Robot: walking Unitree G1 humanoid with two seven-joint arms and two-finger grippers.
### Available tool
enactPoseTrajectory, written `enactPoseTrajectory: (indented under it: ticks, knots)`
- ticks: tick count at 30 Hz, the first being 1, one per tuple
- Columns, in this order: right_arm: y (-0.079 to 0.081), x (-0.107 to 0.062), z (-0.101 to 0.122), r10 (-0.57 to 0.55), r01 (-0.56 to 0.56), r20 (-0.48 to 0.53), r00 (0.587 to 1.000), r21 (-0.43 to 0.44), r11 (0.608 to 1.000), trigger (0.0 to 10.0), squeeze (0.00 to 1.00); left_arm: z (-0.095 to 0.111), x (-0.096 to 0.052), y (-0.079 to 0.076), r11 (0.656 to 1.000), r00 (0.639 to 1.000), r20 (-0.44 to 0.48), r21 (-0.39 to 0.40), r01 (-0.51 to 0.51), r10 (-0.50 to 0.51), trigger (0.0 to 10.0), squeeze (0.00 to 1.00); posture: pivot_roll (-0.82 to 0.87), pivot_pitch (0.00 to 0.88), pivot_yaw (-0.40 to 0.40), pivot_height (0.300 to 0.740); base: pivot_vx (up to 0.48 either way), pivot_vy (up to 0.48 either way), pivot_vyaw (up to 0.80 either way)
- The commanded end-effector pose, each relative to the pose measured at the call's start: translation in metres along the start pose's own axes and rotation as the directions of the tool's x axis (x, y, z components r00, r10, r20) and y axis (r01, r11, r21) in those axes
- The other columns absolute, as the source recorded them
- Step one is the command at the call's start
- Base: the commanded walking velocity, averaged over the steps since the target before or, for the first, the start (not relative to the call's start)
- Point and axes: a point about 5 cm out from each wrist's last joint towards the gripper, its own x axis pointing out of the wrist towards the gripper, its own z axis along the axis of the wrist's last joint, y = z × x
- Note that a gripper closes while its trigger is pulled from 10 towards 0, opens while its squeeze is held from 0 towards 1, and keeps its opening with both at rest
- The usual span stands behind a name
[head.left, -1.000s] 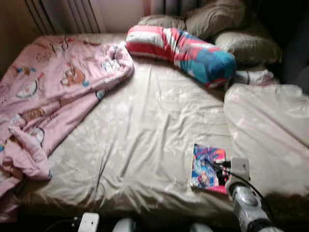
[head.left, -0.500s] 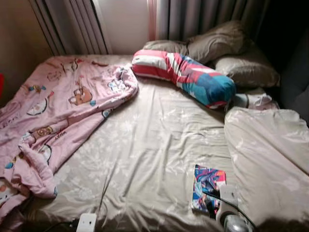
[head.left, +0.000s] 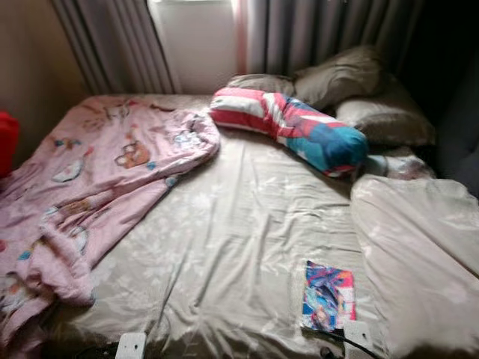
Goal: Clean up the room
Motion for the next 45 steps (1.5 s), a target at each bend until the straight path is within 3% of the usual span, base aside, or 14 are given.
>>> enactPoseTrajectory:
  ticks: [1, 15, 22, 30, 45]
  knots:
    - [0.014, 0.002, 0.004, 0.037, -0.037, 0.008, 0.999, 0.004, 0.999, 10.0, 0.0, -0.007, -0.002, 0.008, 1.0, 1.0, -0.026, -0.012, -0.017, 0.016, 10.0, 0.0, -0.03, 0.0, 0.038, 0.74, 0.0, 0.394, 0.0]
    - [0.007, -0.002, -0.014, 0.016, -0.015, -0.045, 0.999, 0.016, 1.0, 10.0, 0.0, -0.006, -0.002, 0.008, 1.0, 1.0, -0.022, -0.011, -0.015, 0.015, 10.0, 0.0, -0.03, 0.0, 0.046, 0.74, 0.0, 0.391, 0.0]
    - [0.006, -0.002, -0.012, 0.021, -0.021, -0.03, 0.999, 0.0, 1.0, 10.0, 0.0, -0.005, -0.002, 0.008, 1.0, 1.0, -0.018, -0.014, -0.017, 0.017, 10.0, 0.0, -0.04, 0.0, 0.043, 0.74, 0.0, 0.393, 0.0]
    - [0.005, -0.001, -0.006, 0.016, -0.016, -0.02, 1.0, 0.007, 1.0, 10.0, 0.0, -0.004, -0.002, 0.007, 1.0, 1.0, -0.014, -0.022, -0.02, 0.019, 10.0, 0.0, -0.03, 0.007, 0.04, 0.74, 0.0, 0.391, 0.65]
    - [0.006, 0.001, 0.001, 0.023, -0.023, -0.011, 1.0, 0.015, 1.0, 10.0, 0.0, -0.003, -0.001, 0.006, 0.999, 1.0, -0.01, -0.029, -0.018, 0.017, 10.0, 0.0, -0.03, 0.018, 0.038, 0.74, 0.0, 0.392, 0.0]
